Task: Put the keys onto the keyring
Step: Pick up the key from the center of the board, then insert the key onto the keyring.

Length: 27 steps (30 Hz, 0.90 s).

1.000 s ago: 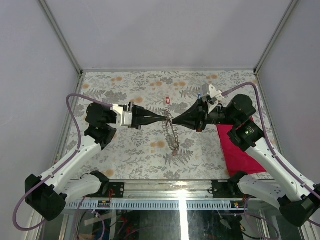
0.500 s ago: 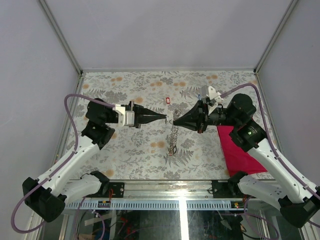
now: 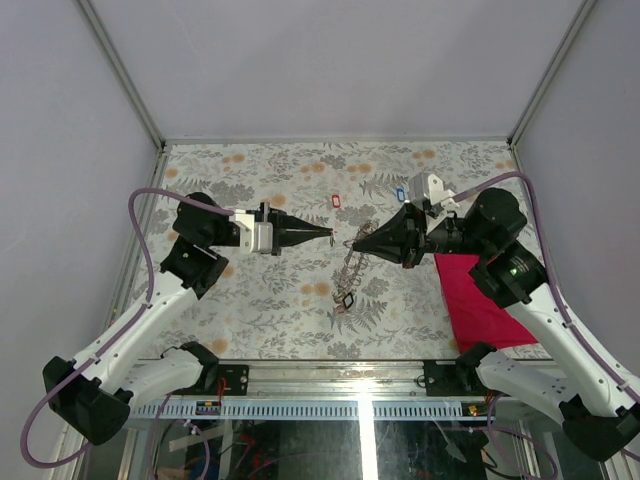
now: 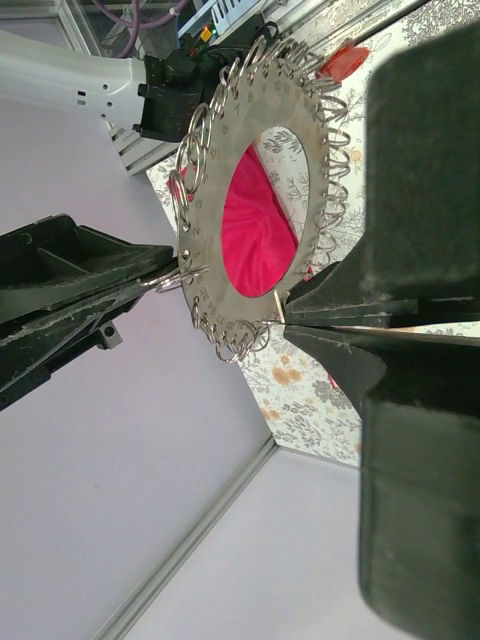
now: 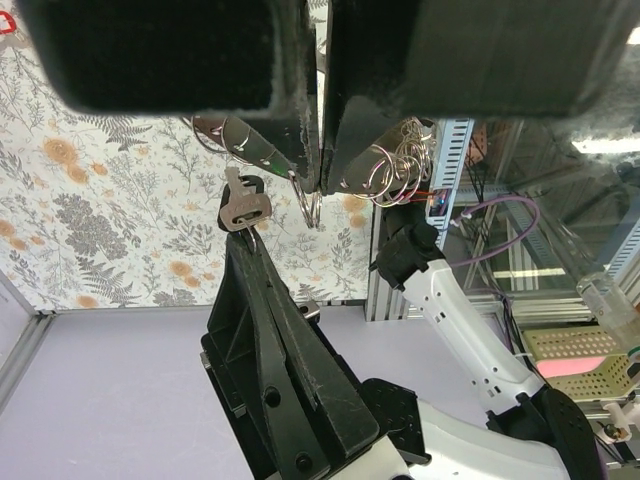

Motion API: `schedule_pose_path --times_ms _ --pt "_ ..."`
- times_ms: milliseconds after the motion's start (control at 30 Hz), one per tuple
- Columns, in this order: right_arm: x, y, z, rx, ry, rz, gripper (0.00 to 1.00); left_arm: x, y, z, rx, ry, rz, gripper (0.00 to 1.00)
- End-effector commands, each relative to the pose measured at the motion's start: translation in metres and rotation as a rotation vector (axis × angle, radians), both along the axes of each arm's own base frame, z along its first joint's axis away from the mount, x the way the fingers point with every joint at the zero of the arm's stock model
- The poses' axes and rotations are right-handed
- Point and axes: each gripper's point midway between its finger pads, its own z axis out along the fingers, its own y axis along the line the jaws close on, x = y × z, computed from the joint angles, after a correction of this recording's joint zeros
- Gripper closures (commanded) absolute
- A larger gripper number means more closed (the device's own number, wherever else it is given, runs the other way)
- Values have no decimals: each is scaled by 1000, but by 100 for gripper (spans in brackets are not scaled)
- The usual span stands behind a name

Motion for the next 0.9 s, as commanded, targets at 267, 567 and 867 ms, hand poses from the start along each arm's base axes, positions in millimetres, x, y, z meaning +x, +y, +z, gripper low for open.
schedule_pose_path --times_ms 267,567,867 --pt "-1 3 26 52 -61 10 100 -7 5 20 -24 -72 -6 100" --pt "78 -34 11 87 138 -560 100 -4 10 15 -13 -64 54 100" --pt "40 -10 25 85 73 -287 100 -3 11 13 -4 -59 67 100"
